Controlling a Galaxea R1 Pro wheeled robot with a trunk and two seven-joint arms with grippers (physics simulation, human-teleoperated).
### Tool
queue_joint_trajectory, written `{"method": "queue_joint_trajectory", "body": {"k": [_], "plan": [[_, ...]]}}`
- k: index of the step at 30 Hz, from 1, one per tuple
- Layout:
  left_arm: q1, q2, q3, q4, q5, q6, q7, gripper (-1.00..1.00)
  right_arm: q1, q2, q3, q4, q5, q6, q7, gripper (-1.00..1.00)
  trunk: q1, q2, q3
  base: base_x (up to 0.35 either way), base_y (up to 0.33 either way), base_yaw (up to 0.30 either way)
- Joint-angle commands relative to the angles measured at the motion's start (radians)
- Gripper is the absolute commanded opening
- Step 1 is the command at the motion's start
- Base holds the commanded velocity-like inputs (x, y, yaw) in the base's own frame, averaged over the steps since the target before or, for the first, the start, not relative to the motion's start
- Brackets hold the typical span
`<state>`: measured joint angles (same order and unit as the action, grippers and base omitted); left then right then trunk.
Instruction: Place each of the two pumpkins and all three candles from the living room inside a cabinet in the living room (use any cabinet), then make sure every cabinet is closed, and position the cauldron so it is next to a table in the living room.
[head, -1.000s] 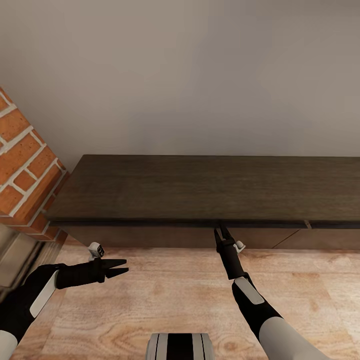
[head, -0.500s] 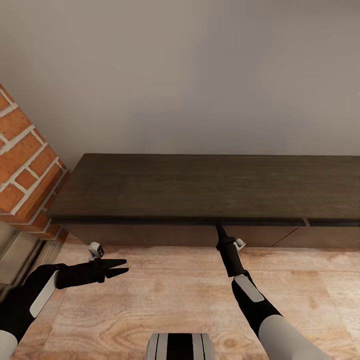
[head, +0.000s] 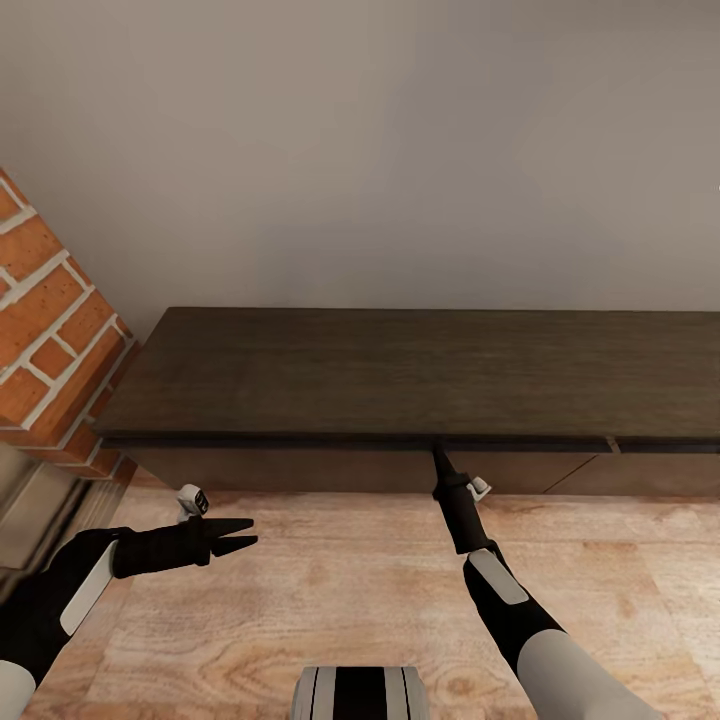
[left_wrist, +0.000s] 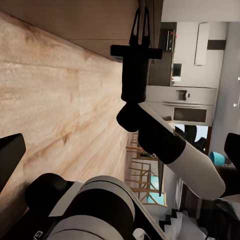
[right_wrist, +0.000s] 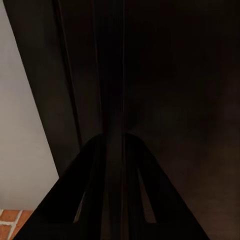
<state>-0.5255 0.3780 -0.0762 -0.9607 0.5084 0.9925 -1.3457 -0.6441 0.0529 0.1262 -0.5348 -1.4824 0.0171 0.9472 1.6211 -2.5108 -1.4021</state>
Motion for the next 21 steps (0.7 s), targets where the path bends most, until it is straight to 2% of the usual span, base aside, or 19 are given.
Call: {"method": "queue_joint_trajectory", "body": {"k": [1, 6, 11, 21], "plan": [[-0.001, 0.001, -0.002, 0.0, 0.004, 0.009, -0.002, 1.0, 0.0, -0.001, 0.006, 0.015, -0.01, 0.005, -0.001, -1.0, 0.0, 0.0, -0.001, 0.0, 0.0, 0.0], [0.0, 0.001, -0.002, 0.0, 0.004, 0.009, -0.002, 1.0, 0.0, -0.002, 0.007, 0.014, -0.009, 0.012, -0.009, -1.0, 0.0, 0.0, -0.001, 0.0, 0.0, 0.0], [-0.001, 0.001, -0.002, 0.0, 0.004, 0.009, -0.002, 1.0, 0.0, -0.001, 0.009, 0.012, -0.008, 0.012, -0.072, -1.0, 0.0, 0.0, -0.001, 0.0, 0.0, 0.0], [0.0, 0.002, -0.002, 0.0, 0.004, 0.009, -0.002, 1.0, 0.0, 0.0, 0.009, 0.011, -0.007, 0.011, -0.08, -1.0, 0.0, 0.0, -0.001, 0.0, 0.0, 0.0]]}}
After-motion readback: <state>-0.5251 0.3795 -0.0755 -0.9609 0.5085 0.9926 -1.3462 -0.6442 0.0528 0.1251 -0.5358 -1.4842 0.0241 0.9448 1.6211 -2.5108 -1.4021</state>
